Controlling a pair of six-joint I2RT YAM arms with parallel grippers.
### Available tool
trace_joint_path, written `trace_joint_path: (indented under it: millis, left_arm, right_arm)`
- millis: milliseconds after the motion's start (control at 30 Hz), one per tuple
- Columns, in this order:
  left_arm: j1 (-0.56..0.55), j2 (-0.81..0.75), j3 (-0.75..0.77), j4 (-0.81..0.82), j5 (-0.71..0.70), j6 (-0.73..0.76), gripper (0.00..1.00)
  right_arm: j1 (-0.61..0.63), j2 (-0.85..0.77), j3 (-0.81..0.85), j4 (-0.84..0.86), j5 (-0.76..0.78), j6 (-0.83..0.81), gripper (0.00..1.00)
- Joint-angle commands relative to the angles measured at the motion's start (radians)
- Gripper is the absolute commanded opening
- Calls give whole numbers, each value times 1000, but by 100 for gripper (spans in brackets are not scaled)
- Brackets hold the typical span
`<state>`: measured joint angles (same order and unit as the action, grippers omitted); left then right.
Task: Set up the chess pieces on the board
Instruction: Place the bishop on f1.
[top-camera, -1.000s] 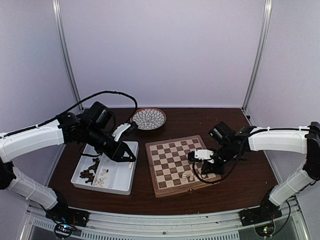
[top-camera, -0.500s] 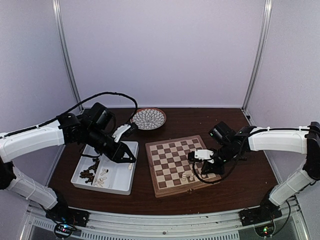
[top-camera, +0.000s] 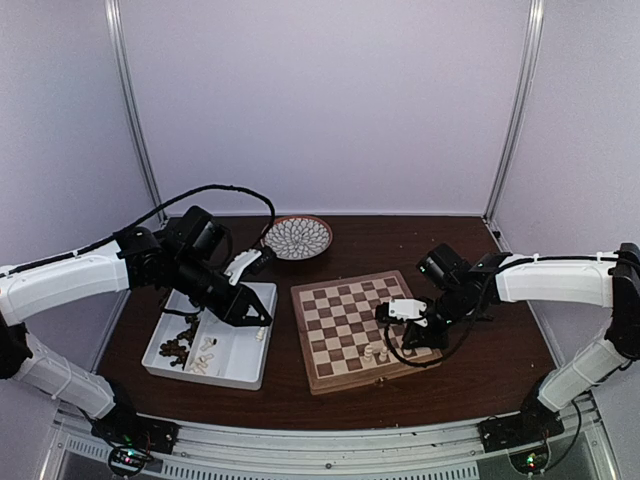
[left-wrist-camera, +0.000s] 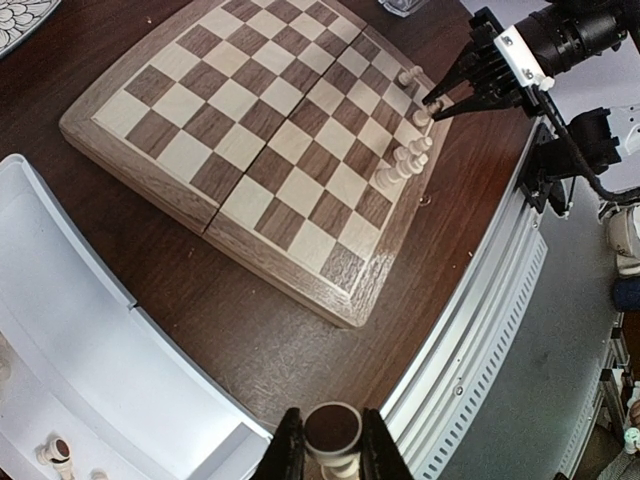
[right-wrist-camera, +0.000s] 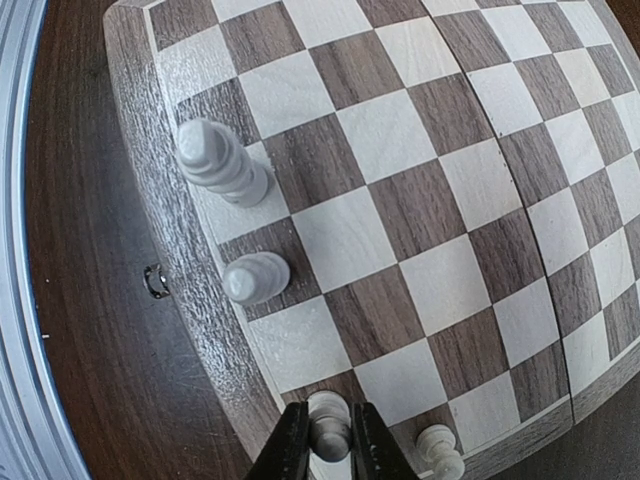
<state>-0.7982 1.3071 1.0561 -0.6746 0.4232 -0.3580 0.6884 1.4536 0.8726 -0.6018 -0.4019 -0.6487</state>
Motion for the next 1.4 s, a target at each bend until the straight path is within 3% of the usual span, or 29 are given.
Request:
trace_joint_path:
  millis: [0, 600, 867, 1367]
  left_arm:
    - [7, 1, 4, 41, 14, 0, 0]
    - [7, 1, 4, 35, 15, 4, 0]
    - [7, 2, -1, 40, 19, 4, 0]
    - [7, 1, -18, 59, 25, -4, 0]
  right_arm:
    - [-6, 1, -11, 10, 23, 7, 20]
    - [-8, -11, -16, -7, 36, 8, 23]
    - [-12, -6, -6, -25, 5, -2, 11]
    - [37, 6, 42, -24, -45, 24, 8]
